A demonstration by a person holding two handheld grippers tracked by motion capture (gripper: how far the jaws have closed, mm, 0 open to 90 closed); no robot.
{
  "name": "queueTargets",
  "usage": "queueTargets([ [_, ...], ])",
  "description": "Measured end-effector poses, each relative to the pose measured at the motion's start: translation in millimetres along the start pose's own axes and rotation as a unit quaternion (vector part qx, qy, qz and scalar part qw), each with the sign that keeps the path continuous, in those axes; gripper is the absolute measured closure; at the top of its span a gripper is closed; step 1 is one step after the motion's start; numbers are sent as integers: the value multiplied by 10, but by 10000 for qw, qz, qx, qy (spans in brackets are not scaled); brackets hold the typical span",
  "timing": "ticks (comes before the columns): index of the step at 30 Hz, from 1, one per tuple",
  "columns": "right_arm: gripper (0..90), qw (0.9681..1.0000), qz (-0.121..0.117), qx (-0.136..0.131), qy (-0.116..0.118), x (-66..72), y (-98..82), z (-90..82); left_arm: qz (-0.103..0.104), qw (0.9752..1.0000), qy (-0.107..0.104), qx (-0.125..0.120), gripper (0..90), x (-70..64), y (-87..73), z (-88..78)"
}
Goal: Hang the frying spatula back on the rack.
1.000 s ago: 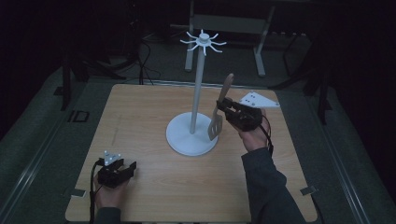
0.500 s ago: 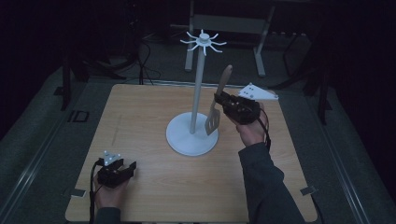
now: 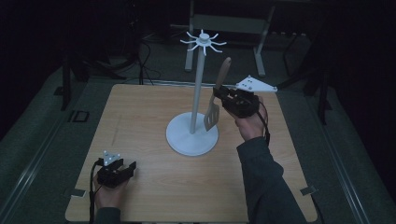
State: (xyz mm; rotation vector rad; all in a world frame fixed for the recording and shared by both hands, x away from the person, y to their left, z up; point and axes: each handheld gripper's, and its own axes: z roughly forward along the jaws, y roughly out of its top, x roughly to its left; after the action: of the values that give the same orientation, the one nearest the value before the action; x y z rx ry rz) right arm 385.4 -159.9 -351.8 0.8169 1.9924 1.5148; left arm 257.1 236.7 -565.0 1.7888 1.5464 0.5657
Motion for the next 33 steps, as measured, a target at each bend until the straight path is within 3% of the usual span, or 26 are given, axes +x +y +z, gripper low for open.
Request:
queueTargets([
  [33, 762, 9997, -87, 222, 25, -10, 232, 94, 22, 10000, -8, 23, 445, -2, -1, 4],
])
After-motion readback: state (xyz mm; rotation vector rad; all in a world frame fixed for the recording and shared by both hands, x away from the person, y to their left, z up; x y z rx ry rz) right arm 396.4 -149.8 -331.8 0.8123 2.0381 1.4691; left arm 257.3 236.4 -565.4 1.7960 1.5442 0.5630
